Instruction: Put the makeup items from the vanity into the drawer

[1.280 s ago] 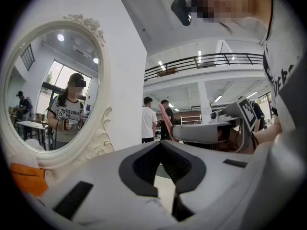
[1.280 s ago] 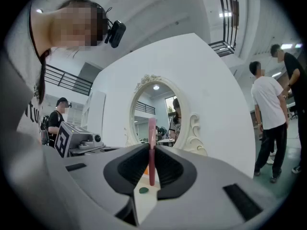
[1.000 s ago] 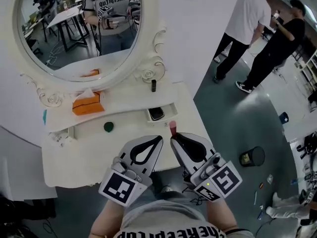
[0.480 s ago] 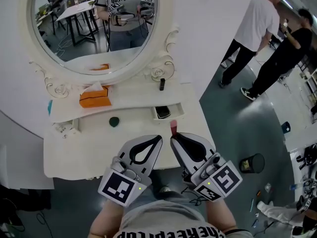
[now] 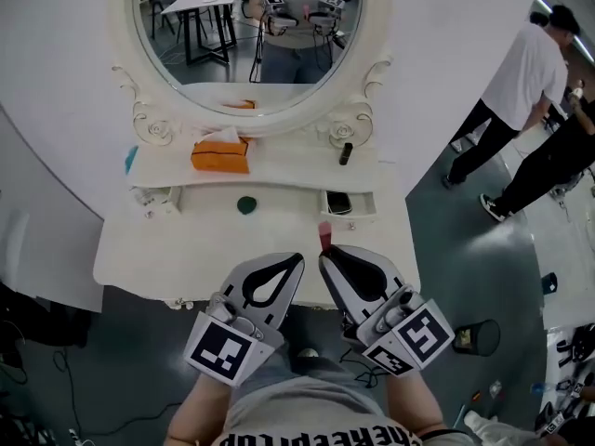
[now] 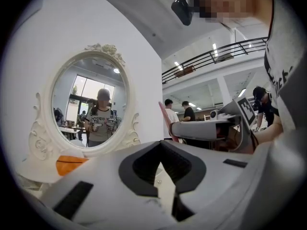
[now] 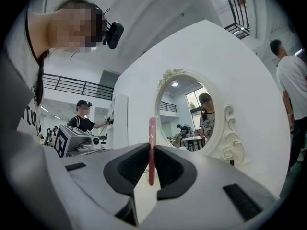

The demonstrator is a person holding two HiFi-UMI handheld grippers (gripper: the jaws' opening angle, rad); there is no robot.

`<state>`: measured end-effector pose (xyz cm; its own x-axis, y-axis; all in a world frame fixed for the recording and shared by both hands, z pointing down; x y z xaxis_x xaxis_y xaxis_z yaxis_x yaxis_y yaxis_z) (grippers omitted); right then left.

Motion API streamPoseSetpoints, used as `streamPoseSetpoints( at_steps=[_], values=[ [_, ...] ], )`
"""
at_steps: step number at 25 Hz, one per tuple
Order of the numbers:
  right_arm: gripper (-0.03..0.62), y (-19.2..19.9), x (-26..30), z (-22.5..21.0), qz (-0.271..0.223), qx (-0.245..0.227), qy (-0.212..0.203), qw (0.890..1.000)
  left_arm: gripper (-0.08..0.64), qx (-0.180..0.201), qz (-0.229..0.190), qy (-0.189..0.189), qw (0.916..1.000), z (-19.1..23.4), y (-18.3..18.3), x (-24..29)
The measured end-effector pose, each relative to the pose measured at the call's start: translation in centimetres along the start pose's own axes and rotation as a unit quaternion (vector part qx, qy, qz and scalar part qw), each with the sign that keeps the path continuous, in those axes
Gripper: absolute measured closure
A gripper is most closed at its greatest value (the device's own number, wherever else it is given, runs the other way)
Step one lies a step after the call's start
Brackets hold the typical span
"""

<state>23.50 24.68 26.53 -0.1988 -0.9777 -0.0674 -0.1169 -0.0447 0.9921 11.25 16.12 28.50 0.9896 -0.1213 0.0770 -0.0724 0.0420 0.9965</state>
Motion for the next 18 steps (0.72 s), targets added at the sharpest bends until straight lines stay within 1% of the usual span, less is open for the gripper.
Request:
streamPoseSetpoints(
  at_steps=[5, 9, 14, 18],
  values=[
    [0.535, 0.2, 0.3, 1.6, 0.001, 0.004, -0.042, 0.999, 0.546, -0.001, 0.002, -0.045, 0.999, -0.8, 0.2, -2.6],
    [0.534, 0.1, 0.4, 2.7, -0.001, 0.008, -0.07, 0.998, 0.546, 0.002, 0.005, -0.074, 0.9973, -1.4, 0.1, -4.3],
    [0.534, 0.1, 0.9, 4.1, -0.003, 0.011, -0.094, 0.995, 0.546, 0.006, 0.005, -0.093, 0.9957, -1.8, -0.2, -5.8],
    [0.534, 0.0, 2.3, 4.9, -0.005, 0.01, -0.106, 0.994, 0.546, 0.008, 0.0, -0.105, 0.9945, -0.9, -0.6, -6.9]
  ],
)
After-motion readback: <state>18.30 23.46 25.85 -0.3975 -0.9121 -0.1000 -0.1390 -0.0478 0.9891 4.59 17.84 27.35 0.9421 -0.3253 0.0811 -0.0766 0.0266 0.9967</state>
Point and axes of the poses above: the fingertips, and each gripper's own axes: x forward along the fingers, z to its left, y out of its underside, the point moved 8 cm from there along -x, backward along the fingers, and after that the axes turned 2 degrees about -y, right-handed, at the moved point
